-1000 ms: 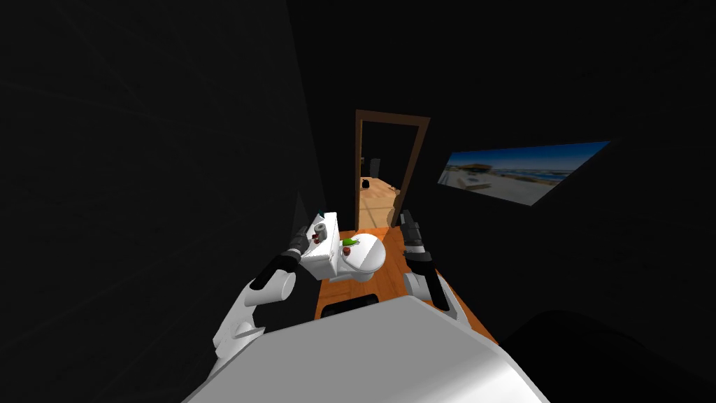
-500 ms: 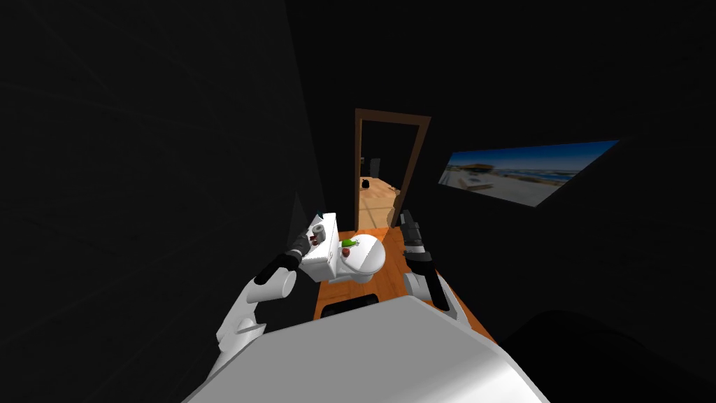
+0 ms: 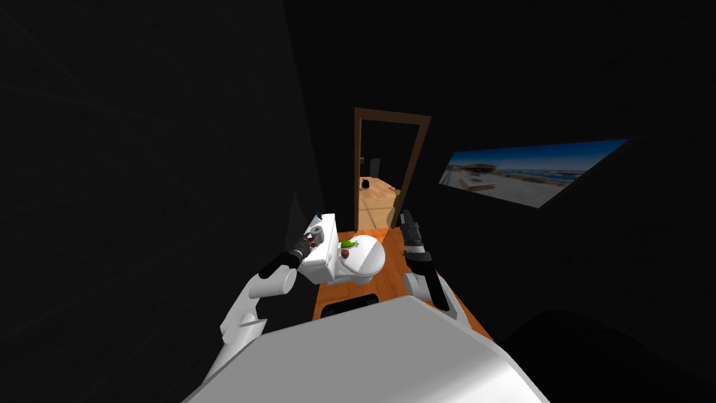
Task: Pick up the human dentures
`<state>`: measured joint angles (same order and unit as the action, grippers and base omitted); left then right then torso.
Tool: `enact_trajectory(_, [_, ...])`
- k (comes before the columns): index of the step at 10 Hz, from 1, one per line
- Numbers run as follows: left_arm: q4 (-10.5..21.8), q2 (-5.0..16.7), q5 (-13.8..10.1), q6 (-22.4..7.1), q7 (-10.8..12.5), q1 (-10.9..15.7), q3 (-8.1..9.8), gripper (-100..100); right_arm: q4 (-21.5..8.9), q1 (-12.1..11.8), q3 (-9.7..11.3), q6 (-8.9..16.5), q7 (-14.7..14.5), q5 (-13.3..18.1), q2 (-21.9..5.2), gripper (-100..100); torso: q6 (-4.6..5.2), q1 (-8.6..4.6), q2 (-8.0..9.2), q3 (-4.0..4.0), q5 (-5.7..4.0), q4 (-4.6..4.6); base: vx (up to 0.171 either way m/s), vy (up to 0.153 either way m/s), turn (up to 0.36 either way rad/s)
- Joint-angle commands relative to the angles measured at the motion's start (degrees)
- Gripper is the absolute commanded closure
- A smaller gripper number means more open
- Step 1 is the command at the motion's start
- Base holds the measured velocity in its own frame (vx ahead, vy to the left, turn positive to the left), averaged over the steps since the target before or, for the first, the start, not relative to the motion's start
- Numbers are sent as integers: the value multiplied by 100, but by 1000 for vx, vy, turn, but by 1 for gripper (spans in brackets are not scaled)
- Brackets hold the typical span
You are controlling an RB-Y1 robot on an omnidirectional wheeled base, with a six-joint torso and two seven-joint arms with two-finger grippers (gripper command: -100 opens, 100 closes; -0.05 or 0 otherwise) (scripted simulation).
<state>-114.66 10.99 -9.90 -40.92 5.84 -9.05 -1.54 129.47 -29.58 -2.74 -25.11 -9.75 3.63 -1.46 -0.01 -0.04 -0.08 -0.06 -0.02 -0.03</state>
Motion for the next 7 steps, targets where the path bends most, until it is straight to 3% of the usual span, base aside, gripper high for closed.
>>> enact_trajectory(1, [69,88,-36,-165,24,46,3,-100,0,0,0,0,0,0,0,0,0,0,0,0,0,0,21,-13,0])
enact_trajectory(2, [21,66,-36,-97,14,9,5,-100,0,0,0,0,0,0,0,0,0,1,1,1,0,0,10,-6,1])
enact_trajectory(3, [24,73,-40,-119,16,10,7,0,0,0,0,0,0,0,0,0,0,3,5,3,1,1,0,0,0])
enact_trajectory(4, [206,92,-59,-54,22,122,66,-100,0,0,0,0,0,0,0,0,0,5,8,5,1,2,-1,-7,-57])
enact_trajectory(7, [511,127,-92,52,31,310,165,-100,0,0,0,0,0,0,0,0,1,3,10,6,1,2,-1,-9,-59])
